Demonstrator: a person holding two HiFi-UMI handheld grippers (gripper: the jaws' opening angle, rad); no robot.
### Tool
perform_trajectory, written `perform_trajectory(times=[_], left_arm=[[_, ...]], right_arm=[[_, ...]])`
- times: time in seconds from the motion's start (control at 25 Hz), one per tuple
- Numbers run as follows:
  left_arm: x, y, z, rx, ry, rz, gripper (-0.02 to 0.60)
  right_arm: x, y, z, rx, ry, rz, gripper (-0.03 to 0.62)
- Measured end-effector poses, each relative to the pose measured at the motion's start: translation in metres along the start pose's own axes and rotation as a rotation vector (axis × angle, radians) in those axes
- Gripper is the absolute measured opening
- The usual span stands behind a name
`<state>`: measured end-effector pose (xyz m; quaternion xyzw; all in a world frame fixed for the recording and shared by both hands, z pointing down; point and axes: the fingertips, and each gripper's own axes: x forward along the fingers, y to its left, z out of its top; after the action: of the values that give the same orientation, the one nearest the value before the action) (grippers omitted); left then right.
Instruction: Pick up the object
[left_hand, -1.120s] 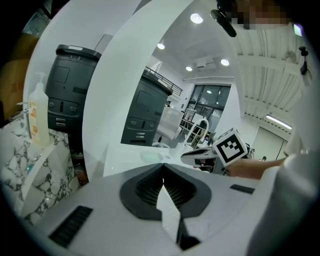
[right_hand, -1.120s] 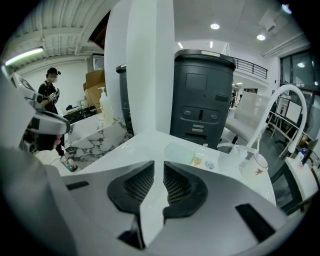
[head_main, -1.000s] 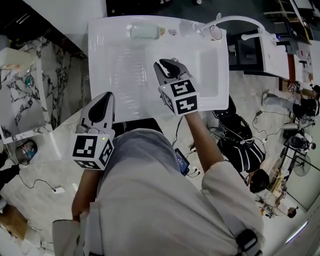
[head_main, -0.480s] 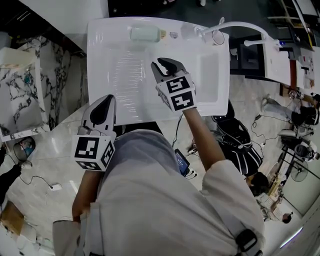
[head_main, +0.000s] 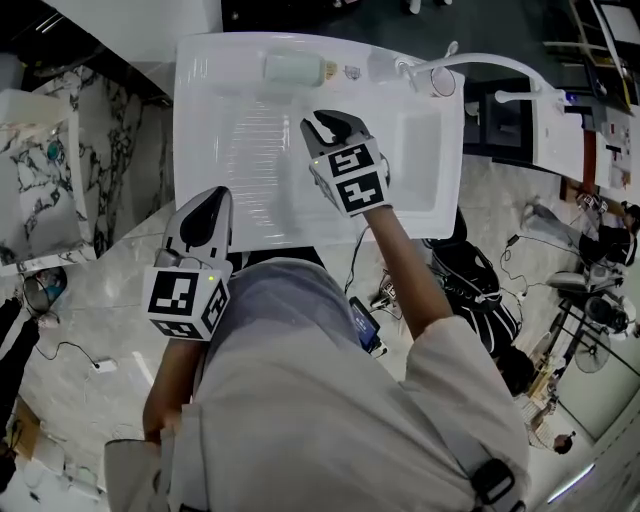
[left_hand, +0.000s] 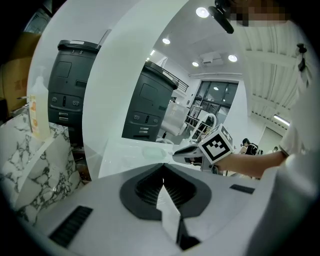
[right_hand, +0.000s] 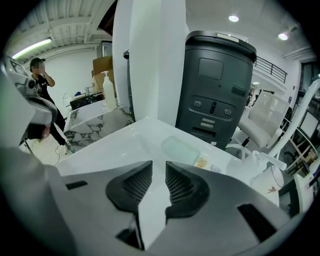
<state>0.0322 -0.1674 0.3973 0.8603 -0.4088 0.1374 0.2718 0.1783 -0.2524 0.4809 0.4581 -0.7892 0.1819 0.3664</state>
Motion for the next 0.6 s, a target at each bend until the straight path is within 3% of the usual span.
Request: perform_trajectory(times=[0.6], left_arm=[[0.008,0.004,-0.001,-0.027,0.006,0.026,0.006]], right_arm=[[0.031,-0.01,-0.002,-0.073,0.057,0.026,0.092]])
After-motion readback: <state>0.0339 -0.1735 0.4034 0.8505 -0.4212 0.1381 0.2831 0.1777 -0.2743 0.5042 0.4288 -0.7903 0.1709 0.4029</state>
